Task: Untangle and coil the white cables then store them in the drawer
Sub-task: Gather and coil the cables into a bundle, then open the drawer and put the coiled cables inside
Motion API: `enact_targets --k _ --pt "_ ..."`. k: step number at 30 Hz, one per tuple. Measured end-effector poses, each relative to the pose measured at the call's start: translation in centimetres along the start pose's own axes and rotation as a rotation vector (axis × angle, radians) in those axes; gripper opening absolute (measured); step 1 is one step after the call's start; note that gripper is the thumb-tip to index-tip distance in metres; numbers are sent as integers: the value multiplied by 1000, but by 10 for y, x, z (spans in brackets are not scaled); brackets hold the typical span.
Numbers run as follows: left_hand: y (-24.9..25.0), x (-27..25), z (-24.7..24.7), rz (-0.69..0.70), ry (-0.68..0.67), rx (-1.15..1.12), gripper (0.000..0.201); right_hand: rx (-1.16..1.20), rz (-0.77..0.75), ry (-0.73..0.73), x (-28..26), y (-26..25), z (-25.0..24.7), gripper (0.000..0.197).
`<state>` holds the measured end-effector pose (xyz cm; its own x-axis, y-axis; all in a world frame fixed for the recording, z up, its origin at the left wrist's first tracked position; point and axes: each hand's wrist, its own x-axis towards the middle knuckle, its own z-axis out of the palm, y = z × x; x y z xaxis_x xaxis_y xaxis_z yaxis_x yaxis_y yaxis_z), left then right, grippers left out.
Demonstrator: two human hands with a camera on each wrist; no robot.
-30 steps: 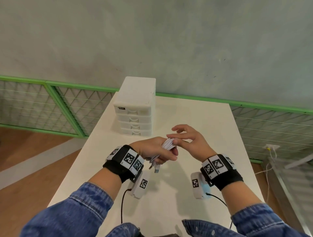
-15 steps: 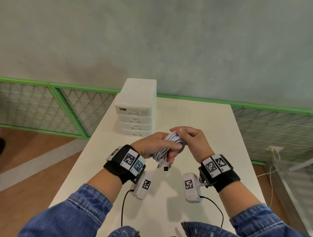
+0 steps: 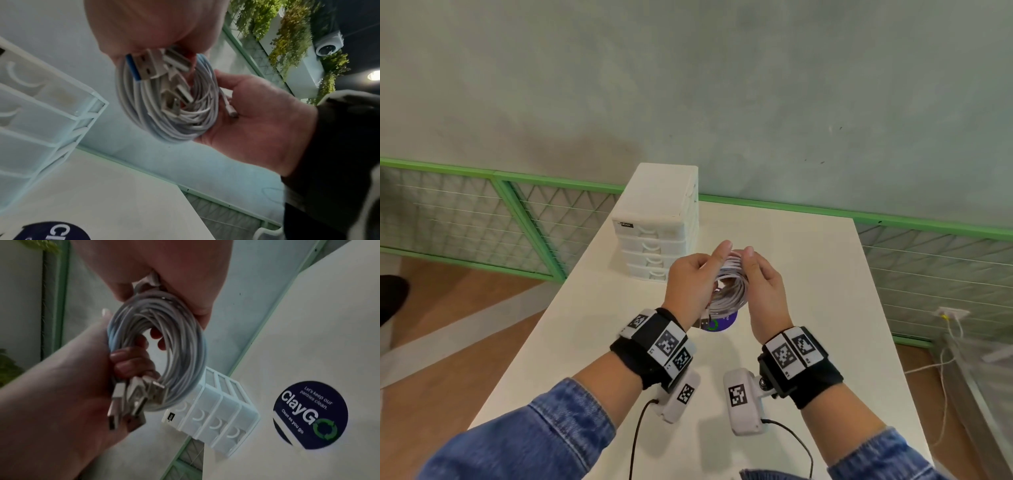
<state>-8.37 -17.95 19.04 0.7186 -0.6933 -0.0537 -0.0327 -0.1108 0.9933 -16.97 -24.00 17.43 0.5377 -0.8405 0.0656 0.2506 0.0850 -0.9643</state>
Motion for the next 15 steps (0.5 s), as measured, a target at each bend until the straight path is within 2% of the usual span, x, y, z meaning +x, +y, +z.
enact_targets --k 3,6,10,15 --pt "-2 -3 2 24 19 23 46 38 2 94 -2 4 9 30" --pt "-2 -5 -3 -27 -8 -45 51 17 -1 165 -1 5 19 31" --pt "4 2 -19 -81 -29 -69 57 -43 11 184 7 4 32 32" --pt "4 20 -47 -103 -64 -96 45 51 77 204 18 9 62 30"
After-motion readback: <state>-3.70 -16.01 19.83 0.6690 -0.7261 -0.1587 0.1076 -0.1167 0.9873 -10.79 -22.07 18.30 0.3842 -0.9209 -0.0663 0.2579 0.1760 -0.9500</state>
